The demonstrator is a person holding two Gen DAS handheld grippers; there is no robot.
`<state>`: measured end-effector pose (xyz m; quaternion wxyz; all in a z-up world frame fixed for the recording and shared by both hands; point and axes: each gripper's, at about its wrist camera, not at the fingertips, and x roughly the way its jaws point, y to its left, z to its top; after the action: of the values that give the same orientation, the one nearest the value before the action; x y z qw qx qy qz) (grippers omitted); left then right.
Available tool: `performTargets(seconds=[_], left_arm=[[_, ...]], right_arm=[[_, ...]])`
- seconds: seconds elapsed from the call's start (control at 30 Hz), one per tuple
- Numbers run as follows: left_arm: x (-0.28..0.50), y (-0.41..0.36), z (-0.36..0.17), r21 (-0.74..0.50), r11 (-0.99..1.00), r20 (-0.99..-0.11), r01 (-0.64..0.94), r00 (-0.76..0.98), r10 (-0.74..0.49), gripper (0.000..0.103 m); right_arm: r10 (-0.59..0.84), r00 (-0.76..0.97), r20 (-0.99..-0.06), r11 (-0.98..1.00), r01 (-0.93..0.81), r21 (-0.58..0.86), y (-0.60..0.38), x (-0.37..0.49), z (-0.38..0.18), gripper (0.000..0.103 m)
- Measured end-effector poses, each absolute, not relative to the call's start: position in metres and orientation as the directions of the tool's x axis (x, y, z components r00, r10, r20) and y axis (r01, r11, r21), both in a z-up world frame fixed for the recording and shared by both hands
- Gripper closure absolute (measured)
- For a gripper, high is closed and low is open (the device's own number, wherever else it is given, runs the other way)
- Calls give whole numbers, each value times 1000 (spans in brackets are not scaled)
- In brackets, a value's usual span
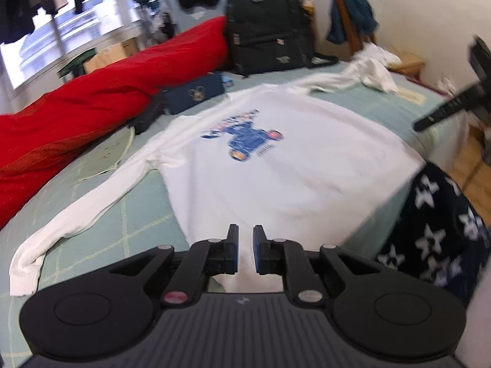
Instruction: Fold clothes
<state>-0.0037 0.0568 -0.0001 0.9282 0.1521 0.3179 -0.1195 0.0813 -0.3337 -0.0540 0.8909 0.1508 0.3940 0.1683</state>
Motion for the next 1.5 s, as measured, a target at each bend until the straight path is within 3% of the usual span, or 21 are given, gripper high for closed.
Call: performTargets(seconds=[0.17,0.33,0.47,0.53,0.73,0.93,1.07,1.27,1.37,1.4,1.43,1.5], left_arm=[[31,94,-9,-31,983,-691,179,707,-151,78],[51,138,-40,-316,948,-739,29,619,-265,76],[57,159,-65,-466,884,-734,-35,573,-365,71],[61,163,-78,-513,856,-731,-57,551,-402,70],[75,160,-92,-566,823,-699,-38,551,-455,70],[92,158,-99,-627,779,-646,-17,570,-507,70],[85,158,-104,-663,749,-617,-4,570,-543,71],[72,172,-117,-714,700,-578,2,564,-590,74],[87,169,-118,-720,694,-568,1,572,-591,80],[89,165,-115,-707,707,-577,4,575,-581,82],[90,161,-112,-692,722,-587,6,577,-568,84],[85,155,-103,-639,768,-607,44,585,-538,102]], right_arm=[[436,637,-635,890,-204,407,-327,83,-54,66],[443,631,-637,889,-214,406,-325,85,-60,56],[450,631,-632,883,-208,421,-333,89,-64,46],[464,624,-629,876,-217,431,-337,93,-68,37],[508,584,-634,845,-194,498,-350,113,-100,35],[674,529,-516,704,-250,664,-344,134,-112,33],[699,525,-486,665,-228,711,-340,149,-119,33],[750,509,-422,591,-230,773,-361,130,-134,41],[723,527,-446,622,-216,753,-359,134,-132,66],[714,533,-454,632,-211,746,-358,135,-132,89],[705,539,-461,641,-206,739,-357,136,-131,98],[685,551,-476,661,-196,724,-356,139,-130,96]])
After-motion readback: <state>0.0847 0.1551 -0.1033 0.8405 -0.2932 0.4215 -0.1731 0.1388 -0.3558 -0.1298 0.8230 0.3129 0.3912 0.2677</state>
